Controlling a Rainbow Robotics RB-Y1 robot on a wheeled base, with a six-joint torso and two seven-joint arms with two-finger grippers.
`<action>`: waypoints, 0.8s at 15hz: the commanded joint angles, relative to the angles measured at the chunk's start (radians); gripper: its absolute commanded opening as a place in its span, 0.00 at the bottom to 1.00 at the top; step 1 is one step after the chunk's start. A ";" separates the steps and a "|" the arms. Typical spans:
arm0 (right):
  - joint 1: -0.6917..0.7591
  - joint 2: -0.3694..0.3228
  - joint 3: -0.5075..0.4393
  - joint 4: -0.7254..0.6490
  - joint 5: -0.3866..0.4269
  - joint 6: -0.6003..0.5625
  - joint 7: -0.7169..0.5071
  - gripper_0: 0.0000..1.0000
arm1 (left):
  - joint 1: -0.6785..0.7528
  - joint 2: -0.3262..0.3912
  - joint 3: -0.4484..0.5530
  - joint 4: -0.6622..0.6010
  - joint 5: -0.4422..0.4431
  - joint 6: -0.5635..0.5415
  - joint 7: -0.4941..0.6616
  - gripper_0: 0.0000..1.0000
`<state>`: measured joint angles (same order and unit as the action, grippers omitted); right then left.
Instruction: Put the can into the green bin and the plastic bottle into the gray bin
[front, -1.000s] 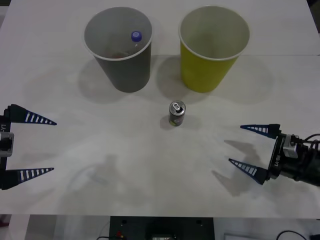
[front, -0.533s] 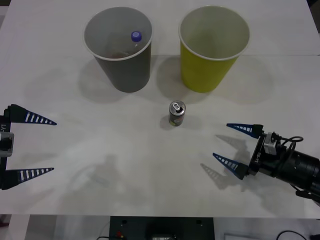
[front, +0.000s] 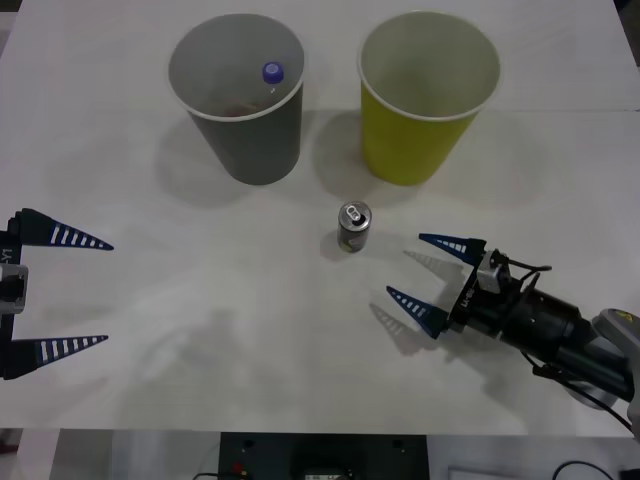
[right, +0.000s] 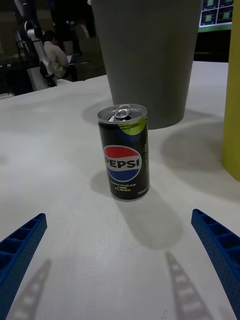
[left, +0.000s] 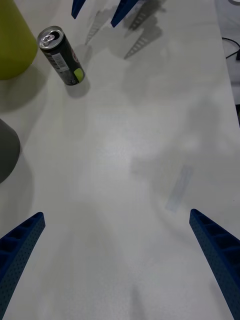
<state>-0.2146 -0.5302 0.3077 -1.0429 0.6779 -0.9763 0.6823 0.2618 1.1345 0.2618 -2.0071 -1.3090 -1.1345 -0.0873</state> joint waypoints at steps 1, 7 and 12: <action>-0.020 0.030 0.014 0.000 0.000 0.048 0.008 1.00 | 0.000 0.000 0.000 0.000 0.000 0.000 0.000 1.00; -0.066 0.088 0.051 0.000 0.000 0.156 0.014 1.00 | 0.000 0.000 0.000 0.000 0.000 0.000 0.000 1.00; -0.098 0.119 0.074 0.001 0.002 0.232 0.014 1.00 | 0.000 0.000 0.000 0.000 0.000 0.000 0.000 1.00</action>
<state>-0.3076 -0.4144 0.3779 -1.0424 0.6783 -0.7564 0.6964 0.2618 1.1345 0.2618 -2.0071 -1.3090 -1.1345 -0.0873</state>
